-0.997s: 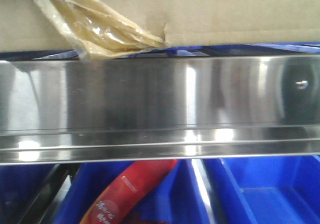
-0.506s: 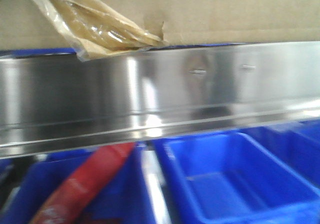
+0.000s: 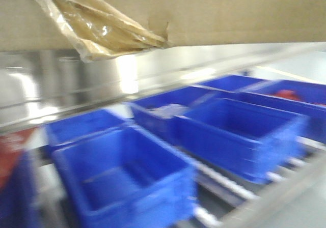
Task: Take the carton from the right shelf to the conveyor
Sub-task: 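Hold the carton in both grippers while driving toward the conveyor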
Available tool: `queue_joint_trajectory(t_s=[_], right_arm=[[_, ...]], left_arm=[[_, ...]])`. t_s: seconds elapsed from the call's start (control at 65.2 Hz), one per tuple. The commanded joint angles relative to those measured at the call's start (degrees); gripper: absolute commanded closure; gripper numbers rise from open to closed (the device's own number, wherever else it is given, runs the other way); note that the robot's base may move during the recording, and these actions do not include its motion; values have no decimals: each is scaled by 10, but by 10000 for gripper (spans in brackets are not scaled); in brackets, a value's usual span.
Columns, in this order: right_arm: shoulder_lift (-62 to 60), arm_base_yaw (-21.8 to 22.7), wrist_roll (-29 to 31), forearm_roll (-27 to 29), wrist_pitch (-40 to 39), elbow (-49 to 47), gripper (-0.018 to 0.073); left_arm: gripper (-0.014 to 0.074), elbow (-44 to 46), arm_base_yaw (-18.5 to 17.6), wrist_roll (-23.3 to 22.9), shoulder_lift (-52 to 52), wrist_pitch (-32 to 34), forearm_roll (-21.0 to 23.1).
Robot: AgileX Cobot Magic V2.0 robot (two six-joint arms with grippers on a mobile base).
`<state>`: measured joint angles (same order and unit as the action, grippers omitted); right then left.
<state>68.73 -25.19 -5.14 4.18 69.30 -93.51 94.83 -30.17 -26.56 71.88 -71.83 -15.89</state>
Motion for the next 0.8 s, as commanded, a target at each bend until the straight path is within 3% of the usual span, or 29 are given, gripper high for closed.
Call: queue_joint_trajectory(t_s=[0.0, 0.782], right_arm=[[-11, 0, 12, 1, -20, 0, 619], [-11, 0, 12, 1, -20, 0, 619]], left_arm=[[614, 7, -1, 5, -8, 19, -2], [614, 7, -1, 5, -8, 19, -4]])
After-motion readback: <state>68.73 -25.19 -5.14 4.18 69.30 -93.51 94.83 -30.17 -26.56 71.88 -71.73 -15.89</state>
